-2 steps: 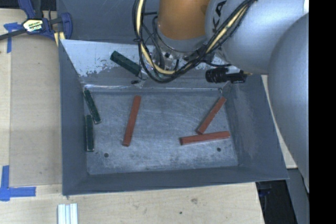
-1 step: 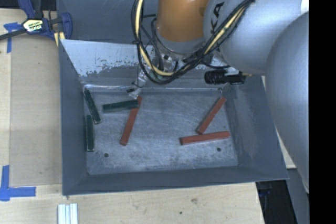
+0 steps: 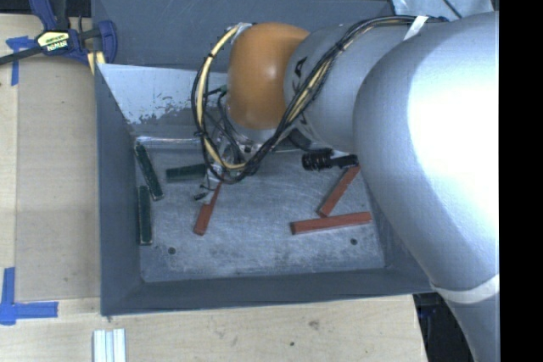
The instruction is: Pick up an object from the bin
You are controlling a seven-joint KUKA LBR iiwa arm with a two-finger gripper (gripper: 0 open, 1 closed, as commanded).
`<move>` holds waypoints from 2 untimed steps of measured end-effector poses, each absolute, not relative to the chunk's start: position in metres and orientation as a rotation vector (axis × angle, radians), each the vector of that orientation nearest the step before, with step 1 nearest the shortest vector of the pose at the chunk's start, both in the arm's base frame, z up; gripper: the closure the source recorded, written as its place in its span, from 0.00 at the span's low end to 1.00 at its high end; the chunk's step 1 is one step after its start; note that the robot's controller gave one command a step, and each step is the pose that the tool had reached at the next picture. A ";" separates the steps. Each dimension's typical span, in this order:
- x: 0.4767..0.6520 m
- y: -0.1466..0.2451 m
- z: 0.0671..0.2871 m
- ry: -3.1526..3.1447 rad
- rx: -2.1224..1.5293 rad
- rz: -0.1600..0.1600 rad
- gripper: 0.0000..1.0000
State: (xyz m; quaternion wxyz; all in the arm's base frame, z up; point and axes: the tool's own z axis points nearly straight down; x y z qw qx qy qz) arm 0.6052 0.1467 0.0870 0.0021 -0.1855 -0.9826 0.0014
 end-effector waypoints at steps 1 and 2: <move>0.608 0.147 0.092 -3.091 -0.586 -0.002 1.00; 0.583 0.170 0.219 -3.104 -0.544 -0.008 1.00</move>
Offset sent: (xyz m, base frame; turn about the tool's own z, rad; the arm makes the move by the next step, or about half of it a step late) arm 0.0000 0.0000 0.0000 0.0000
